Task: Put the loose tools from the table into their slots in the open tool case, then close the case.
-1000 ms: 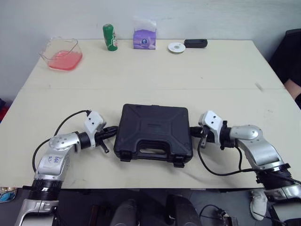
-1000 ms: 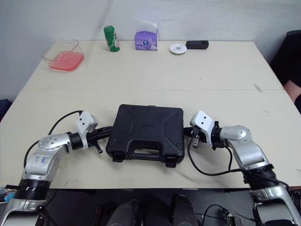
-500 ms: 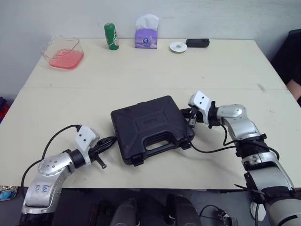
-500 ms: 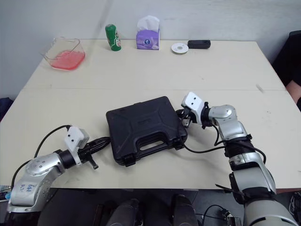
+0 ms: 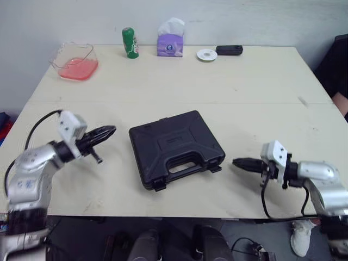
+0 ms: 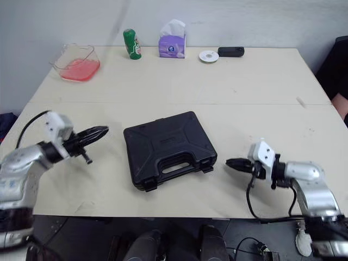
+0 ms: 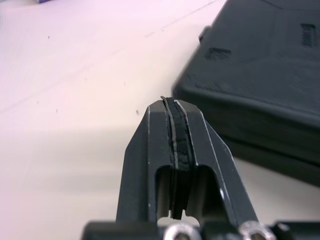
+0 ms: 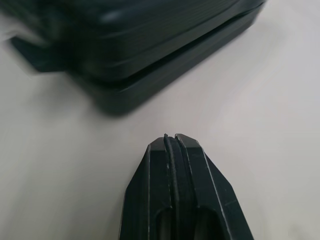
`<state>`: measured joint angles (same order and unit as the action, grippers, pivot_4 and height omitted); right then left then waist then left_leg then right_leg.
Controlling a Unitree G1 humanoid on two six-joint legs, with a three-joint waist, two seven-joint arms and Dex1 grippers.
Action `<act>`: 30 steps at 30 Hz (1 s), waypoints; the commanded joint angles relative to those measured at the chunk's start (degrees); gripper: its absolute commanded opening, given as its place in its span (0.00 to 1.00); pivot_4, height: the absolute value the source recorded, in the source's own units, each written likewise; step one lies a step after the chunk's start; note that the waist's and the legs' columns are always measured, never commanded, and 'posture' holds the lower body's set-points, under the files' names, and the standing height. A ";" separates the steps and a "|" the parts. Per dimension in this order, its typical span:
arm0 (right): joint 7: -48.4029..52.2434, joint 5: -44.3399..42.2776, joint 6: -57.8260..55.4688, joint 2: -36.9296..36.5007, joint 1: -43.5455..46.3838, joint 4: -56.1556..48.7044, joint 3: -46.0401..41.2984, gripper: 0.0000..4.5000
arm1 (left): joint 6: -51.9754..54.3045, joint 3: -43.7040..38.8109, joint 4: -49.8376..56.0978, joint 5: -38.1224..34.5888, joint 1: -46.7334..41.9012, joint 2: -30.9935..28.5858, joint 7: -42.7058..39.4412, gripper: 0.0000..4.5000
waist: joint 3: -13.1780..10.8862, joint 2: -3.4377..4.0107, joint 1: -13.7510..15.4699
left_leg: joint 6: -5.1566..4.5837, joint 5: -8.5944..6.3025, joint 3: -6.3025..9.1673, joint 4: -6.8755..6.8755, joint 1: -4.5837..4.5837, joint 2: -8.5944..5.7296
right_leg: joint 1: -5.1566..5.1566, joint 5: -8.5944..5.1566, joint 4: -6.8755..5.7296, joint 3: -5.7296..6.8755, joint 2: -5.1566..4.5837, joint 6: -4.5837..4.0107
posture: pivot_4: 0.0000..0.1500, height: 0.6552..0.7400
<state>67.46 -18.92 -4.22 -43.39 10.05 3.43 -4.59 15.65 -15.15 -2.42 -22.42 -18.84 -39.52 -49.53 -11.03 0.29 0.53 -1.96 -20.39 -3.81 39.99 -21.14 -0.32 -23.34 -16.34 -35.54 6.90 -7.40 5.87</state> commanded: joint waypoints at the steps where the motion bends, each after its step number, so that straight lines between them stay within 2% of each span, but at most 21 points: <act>1: -2.04 0.12 0.21 0.28 -6.85 -8.49 0.01 0.02 | -4.86 5.75 -11.45 5.59 -8.27 0.81 -0.85 0.00 | 0.01 -0.02 0.10 | -0.02 -0.01 -0.05 0.00 0.01 -0.01 | 0.00 0.01 0.00 -0.01 0.01 0.01 | 1.00 1.00; 4: -4.92 1.05 -0.12 2.33 -9.83 -12.19 1.87 0.02 | -7.70 8.79 -22.55 8.29 -15.85 3.15 -0.83 0.00 | 0.04 -0.09 0.29 | -0.03 -0.01 -0.09 0.01 0.00 -0.01 | -0.02 0.01 -0.01 -0.01 0.11 0.02 | 1.00 1.00; 7: -7.59 3.43 -0.29 4.09 -8.79 -12.75 4.52 0.02 | -8.93 11.26 -30.28 11.62 -20.89 4.02 -0.02 0.00 | 0.05 -0.12 -0.03 | -0.03 -0.01 -0.15 0.02 0.00 -0.01 | -0.06 0.01 -0.02 -0.04 0.13 0.03 | 1.00 1.00; 15: -11.85 5.67 -1.03 7.52 -4.66 -9.98 7.52 0.02 | -11.92 12.77 -36.21 11.77 -22.54 6.73 -4.29 0.00 | 0.07 -0.16 -0.41 | -0.03 0.00 -0.10 0.05 -0.03 0.01 | -0.07 0.01 -0.02 -0.02 0.13 0.02 | 1.00 1.00; 22: -12.20 6.28 1.30 8.80 0.66 -4.53 7.38 0.02 | -12.35 11.15 -29.83 8.07 -15.94 8.35 -8.18 0.00 | 0.08 -0.20 -0.51 | -0.06 0.01 -0.08 0.07 -0.03 0.00 | -0.06 0.01 -0.04 -0.02 0.07 0.03 | 1.00 1.00; 30: -11.24 7.27 2.11 9.17 4.76 -1.12 9.34 0.02 | -10.04 8.20 -19.35 6.41 -7.13 6.74 -6.22 0.00 | 0.08 -0.20 -0.70 | -0.06 0.01 -0.07 0.06 -0.03 0.01 | -0.07 0.01 -0.05 -0.03 0.03 0.03 | 1.00 1.00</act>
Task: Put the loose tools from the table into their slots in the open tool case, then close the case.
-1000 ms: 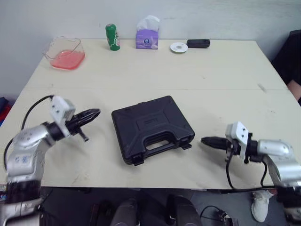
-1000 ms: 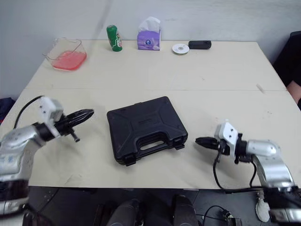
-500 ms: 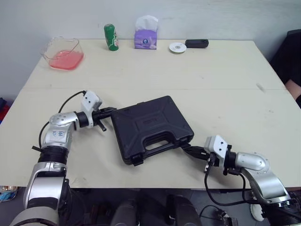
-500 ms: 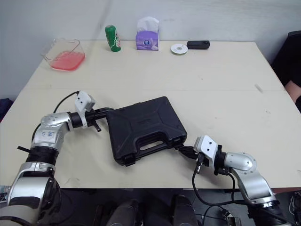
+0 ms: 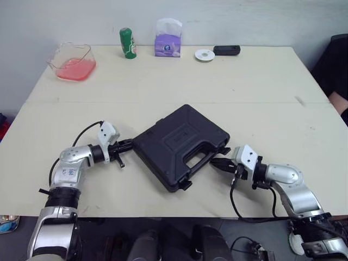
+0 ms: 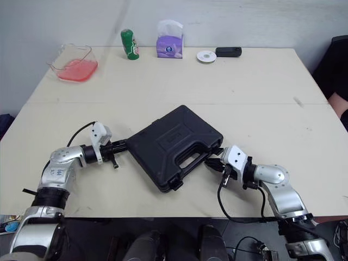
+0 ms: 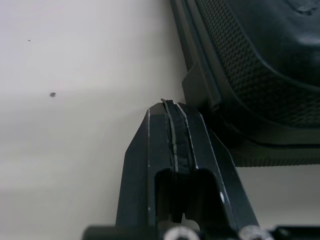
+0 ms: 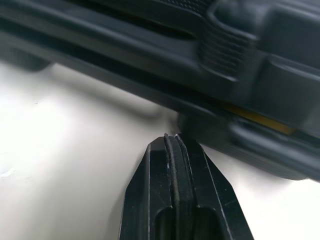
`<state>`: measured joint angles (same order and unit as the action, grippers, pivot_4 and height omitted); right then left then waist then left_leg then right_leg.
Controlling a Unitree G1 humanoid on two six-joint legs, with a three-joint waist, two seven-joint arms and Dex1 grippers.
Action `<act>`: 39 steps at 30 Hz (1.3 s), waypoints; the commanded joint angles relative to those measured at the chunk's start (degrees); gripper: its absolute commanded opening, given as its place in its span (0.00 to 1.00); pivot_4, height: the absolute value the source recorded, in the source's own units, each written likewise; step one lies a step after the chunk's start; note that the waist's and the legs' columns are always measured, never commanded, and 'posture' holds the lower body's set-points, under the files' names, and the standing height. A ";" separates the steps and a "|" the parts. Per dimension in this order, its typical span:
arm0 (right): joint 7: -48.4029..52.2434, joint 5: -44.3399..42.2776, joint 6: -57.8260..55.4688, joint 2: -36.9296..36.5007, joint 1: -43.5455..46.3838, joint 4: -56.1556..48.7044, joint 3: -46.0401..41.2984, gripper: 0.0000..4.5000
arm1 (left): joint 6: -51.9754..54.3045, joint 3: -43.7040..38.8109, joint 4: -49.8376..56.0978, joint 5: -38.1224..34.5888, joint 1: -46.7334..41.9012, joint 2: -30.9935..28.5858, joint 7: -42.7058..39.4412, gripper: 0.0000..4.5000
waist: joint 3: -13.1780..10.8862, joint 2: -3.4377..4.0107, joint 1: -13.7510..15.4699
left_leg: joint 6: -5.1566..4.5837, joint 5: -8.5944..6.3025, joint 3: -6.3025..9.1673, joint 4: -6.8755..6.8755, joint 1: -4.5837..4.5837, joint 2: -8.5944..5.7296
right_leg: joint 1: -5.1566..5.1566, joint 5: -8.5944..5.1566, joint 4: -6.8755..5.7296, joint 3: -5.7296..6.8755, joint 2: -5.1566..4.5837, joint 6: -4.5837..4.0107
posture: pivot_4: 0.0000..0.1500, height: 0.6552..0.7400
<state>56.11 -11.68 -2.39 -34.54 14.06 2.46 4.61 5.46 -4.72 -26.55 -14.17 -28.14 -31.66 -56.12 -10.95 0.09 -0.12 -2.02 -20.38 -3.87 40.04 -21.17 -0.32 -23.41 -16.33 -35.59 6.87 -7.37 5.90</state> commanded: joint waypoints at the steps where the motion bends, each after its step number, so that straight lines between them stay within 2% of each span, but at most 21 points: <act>1: 0.31 0.00 0.36 0.19 0.72 -0.11 0.12 0.02 | 0.40 -2.67 6.53 -2.13 3.43 -1.26 0.75 0.00 | 0.00 0.00 -0.06 | 0.00 0.00 0.00 -0.01 -0.01 0.00 | -0.01 0.00 0.00 0.00 -0.05 0.00 | 1.00 1.00; 5: 0.37 -0.38 0.15 -0.68 0.32 -0.44 -1.04 0.02 | 0.58 -4.41 13.84 -2.87 8.29 -2.48 1.79 0.00 | 0.00 0.00 0.01 | 0.00 0.00 0.02 0.00 -0.01 0.01 | 0.00 0.00 0.01 0.00 -0.08 0.00 | 1.00 1.00; 9: 0.58 -3.65 -1.20 -2.67 -3.26 -5.29 -4.99 0.02 | -3.54 -8.50 23.35 -3.49 12.03 -3.87 4.40 0.00 | 0.00 0.00 0.43 | 0.00 0.00 0.14 -0.01 -0.04 0.01 | 0.02 0.00 0.06 -0.16 -0.22 0.00 | 1.00 1.00; 12: -0.96 -5.34 -2.41 -4.09 -7.55 -9.51 -9.21 0.02 | 5.12 -8.08 34.34 -10.72 8.69 -3.75 4.85 0.00 | 0.00 0.00 1.39 | 0.01 -0.01 0.20 0.01 -0.09 0.00 | 0.04 0.00 0.10 -0.31 -0.22 0.00 | 1.00 1.00; 14: -2.71 -5.23 -3.09 -4.34 -9.16 -11.24 -10.83 0.02 | 9.06 -6.01 36.63 -12.48 5.60 -3.55 4.68 0.00 | 0.01 -0.02 1.73 | 0.00 -0.01 0.24 0.04 -0.10 -0.02 | 0.10 0.00 0.10 -0.32 -0.21 0.00 | 1.00 1.00; 20: -5.80 -6.98 -7.22 -3.88 -13.32 -15.59 -13.80 0.02 | 9.56 5.25 26.02 -8.03 -8.75 1.87 1.03 0.00 | 0.03 0.02 1.29 | 0.00 -0.01 0.09 -0.01 0.06 -0.07 | 0.17 0.01 0.08 -0.03 0.05 0.01 | 1.00 1.00; 26: -9.01 -6.49 -9.38 -2.94 -18.37 -19.74 -14.46 0.02 | 5.66 15.13 0.63 1.38 -29.37 16.12 2.97 0.00 | -0.01 -0.12 2.28 | -0.09 0.04 0.01 0.06 -0.09 -0.09 | 0.08 0.06 0.12 -0.03 0.18 0.11 | 1.00 1.00; 33: -12.10 -5.77 -9.41 -1.82 -19.04 -20.62 -14.01 0.02 | 1.51 19.81 -12.97 6.84 -34.50 24.92 1.22 0.00 | -0.03 -0.13 1.46 | -0.16 0.00 -0.16 -0.05 -0.07 -0.02 | 0.01 0.07 0.19 -0.07 0.21 0.13 | 1.00 1.00; 39: -14.61 -4.91 -9.13 -0.44 -19.55 -21.08 -14.12 0.02 | 4.67 22.02 -13.30 9.56 -32.61 27.90 0.10 0.00 | -0.02 -0.13 1.62 | -0.17 0.00 -0.14 0.00 -0.07 -0.05 | 0.01 0.07 0.15 -0.11 0.17 0.13 | 1.00 1.00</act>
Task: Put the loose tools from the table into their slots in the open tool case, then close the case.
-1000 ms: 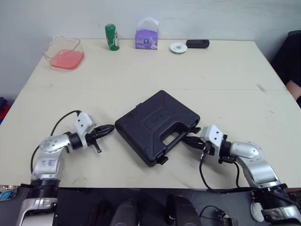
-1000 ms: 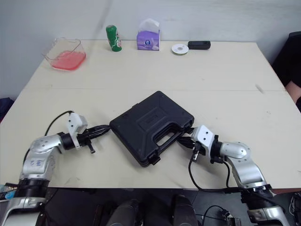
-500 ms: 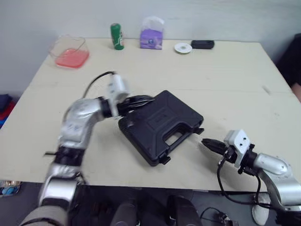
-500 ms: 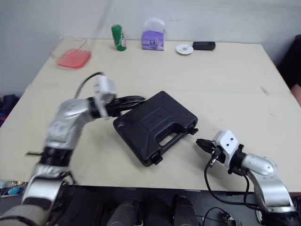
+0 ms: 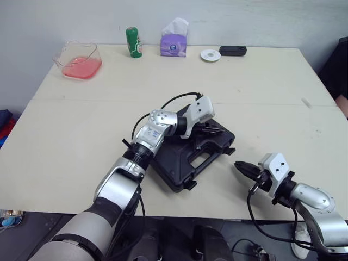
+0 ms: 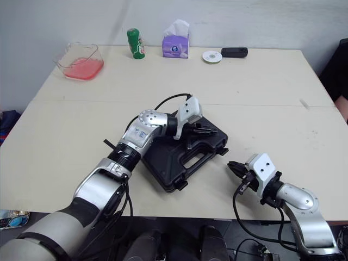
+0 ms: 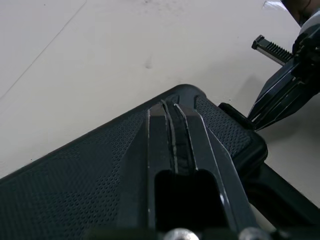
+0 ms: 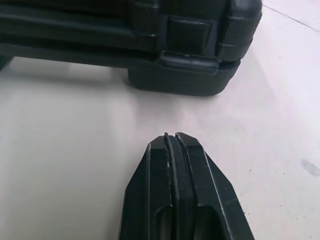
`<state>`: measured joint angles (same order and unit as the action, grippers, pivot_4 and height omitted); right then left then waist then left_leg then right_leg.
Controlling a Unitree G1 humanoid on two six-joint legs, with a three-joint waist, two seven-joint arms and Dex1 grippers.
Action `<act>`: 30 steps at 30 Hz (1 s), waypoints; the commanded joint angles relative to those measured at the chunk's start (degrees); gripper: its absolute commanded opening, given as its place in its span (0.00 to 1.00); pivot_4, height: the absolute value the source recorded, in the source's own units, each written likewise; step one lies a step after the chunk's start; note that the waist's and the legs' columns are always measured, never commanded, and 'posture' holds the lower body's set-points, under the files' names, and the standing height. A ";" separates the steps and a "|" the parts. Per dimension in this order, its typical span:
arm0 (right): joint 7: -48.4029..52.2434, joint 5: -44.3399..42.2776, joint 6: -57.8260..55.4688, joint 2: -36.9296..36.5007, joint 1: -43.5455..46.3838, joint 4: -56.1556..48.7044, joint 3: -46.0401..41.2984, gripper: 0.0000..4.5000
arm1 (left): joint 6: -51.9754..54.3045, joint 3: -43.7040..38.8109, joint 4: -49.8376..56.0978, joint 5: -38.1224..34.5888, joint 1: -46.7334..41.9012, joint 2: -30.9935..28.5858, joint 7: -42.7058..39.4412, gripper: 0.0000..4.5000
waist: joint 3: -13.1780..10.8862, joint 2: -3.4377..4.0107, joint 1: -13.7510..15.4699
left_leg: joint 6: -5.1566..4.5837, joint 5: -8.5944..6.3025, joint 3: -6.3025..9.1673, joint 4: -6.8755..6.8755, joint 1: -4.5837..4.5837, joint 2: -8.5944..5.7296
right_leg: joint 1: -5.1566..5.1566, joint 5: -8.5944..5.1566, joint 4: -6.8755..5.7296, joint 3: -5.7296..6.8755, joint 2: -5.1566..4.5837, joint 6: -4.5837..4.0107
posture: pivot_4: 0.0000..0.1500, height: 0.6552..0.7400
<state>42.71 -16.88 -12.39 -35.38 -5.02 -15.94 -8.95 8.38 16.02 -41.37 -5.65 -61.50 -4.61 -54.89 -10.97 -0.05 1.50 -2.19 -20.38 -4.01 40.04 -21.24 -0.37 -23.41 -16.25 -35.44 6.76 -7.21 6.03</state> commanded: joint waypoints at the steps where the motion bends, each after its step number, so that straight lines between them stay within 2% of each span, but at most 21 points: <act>1: -1.50 0.41 0.93 0.55 -0.43 -2.68 -0.47 0.02 | 2.57 1.89 1.59 1.74 1.35 0.85 -1.14 0.00 | 0.00 0.00 0.00 | 0.00 0.00 0.01 0.00 0.00 0.00 | 0.00 0.00 0.00 0.01 0.00 0.00 | 1.00 1.00; 13: -1.66 1.01 0.89 1.35 2.73 -1.28 2.13 0.02 | 10.18 6.64 3.98 7.61 7.52 -0.56 0.68 0.00 | 0.35 -0.02 -0.01 | -0.01 -0.01 0.08 0.01 0.16 0.00 | 0.18 0.00 0.02 -0.01 -0.01 0.00 | 1.00 1.00; 15: -1.86 2.56 0.98 1.27 4.81 0.19 3.58 0.02 | 11.09 6.73 4.23 7.87 8.25 -0.93 1.20 0.00 | 0.62 -0.04 -0.05 | -0.02 -0.01 0.13 0.00 0.24 0.01 | 0.31 0.00 0.10 0.02 0.00 0.00 | 1.00 1.00; 19: -1.91 5.04 1.57 1.30 8.04 2.72 5.58 0.02 | 12.38 6.85 4.40 8.09 8.88 -1.48 1.84 0.00 | 0.82 -0.14 -0.17 | 0.01 -0.16 0.26 -0.18 1.02 0.12 | 1.17 -0.03 0.49 0.04 0.01 -0.05 | 1.00 1.00; 30: -0.17 5.37 2.31 1.10 12.72 3.68 5.95 0.02 | 14.77 7.72 6.36 8.51 9.89 -2.96 1.83 0.00 | 0.86 -0.14 -0.64 | 0.04 -0.16 0.28 -0.15 1.03 0.13 | 1.18 -0.03 0.43 -0.30 -0.13 -0.06 | 1.00 1.00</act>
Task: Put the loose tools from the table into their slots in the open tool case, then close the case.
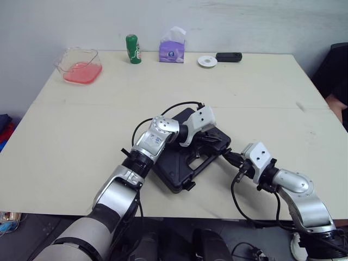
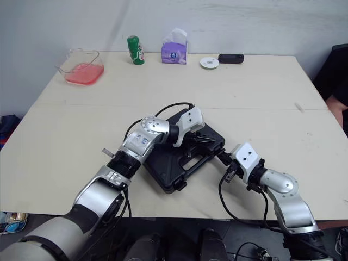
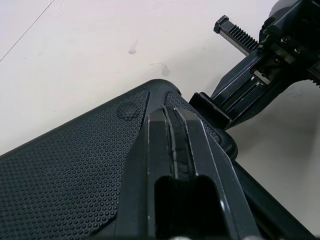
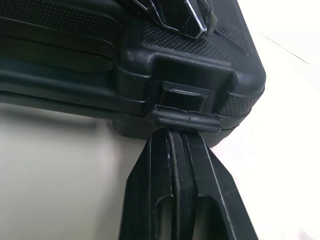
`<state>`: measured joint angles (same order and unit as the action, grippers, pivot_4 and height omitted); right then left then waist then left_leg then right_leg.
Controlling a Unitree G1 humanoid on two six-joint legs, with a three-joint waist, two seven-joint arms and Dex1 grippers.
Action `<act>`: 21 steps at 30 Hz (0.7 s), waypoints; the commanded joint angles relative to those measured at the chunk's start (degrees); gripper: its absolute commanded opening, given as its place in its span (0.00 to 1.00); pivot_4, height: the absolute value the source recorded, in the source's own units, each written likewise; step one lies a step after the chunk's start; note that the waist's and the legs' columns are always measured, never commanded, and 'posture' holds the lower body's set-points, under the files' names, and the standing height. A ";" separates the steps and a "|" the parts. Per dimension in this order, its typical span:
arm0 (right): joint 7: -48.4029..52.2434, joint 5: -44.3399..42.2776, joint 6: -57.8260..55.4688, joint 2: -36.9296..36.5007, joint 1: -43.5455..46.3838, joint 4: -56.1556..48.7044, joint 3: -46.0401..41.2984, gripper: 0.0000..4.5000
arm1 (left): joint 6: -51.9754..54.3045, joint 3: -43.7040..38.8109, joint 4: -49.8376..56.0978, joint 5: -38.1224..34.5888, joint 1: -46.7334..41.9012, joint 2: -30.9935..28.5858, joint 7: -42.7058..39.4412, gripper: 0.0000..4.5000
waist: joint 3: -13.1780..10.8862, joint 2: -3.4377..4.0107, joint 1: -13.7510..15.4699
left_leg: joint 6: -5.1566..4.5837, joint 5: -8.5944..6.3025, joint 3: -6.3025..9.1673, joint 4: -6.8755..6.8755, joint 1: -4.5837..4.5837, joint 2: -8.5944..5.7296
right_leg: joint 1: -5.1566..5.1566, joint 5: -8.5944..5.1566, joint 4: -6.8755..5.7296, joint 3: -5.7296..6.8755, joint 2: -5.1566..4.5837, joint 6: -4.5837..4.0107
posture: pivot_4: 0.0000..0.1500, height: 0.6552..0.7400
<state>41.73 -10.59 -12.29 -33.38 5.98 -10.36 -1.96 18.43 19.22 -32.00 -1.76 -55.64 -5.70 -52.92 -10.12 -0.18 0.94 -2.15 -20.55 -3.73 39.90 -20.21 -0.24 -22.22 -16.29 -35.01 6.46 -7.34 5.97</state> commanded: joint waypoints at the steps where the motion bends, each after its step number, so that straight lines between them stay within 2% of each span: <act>1: 1.31 -0.92 2.16 -1.32 1.92 -2.07 -1.14 0.02 | 5.11 4.61 -2.43 4.58 4.26 -1.93 -0.09 0.00 | 0.00 0.00 -0.16 | 0.00 0.00 0.00 0.00 0.00 0.00 | 0.00 0.00 0.00 0.00 0.00 0.00 | 1.00 1.00; 21: 5.77 -1.35 -0.94 -1.65 8.50 -0.07 1.02 0.02 | 7.99 5.35 0.77 4.19 7.04 -2.86 1.56 0.00 | 0.13 -0.08 -1.19 | 0.10 -0.04 -0.03 0.00 0.09 0.10 | 0.02 -0.01 0.03 -0.12 -0.12 -0.02 | 1.00 1.00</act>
<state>47.22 -10.75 -14.18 -35.53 12.32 -8.67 -1.38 22.14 19.77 -26.57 -1.72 -53.09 -7.59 -51.33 -9.99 -0.26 -0.25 -2.04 -20.59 -3.76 39.89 -20.11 -0.14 -22.21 -16.30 -34.96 6.34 -7.46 5.95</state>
